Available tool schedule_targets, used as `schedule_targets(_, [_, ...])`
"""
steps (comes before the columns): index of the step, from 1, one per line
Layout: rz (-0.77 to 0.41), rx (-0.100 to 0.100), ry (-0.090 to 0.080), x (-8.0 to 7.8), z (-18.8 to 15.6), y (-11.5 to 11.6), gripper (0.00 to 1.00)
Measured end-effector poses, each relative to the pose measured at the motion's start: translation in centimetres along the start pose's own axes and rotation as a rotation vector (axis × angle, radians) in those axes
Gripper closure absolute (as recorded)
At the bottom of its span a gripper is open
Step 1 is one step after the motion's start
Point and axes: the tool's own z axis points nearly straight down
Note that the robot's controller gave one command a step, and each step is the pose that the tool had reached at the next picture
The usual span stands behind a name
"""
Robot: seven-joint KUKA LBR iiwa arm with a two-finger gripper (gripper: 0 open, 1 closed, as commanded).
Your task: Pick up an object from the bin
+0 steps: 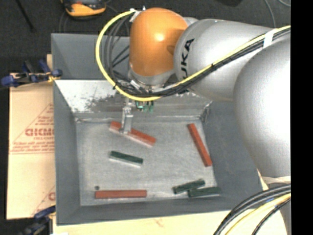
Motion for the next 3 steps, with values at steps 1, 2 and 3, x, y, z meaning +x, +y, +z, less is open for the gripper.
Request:
schedule_targets(1, [0.012, -0.001, -0.004, 3.8, 5.3, -1.7, 0.00])
schedule_targets(2, [0.114, 0.001, 0.005, 3.9, 9.0, -1.7, 0.00])
schedule_targets(3, [0.058, 0.001, 0.000, 3.5, 11.1, -4.2, 0.00])
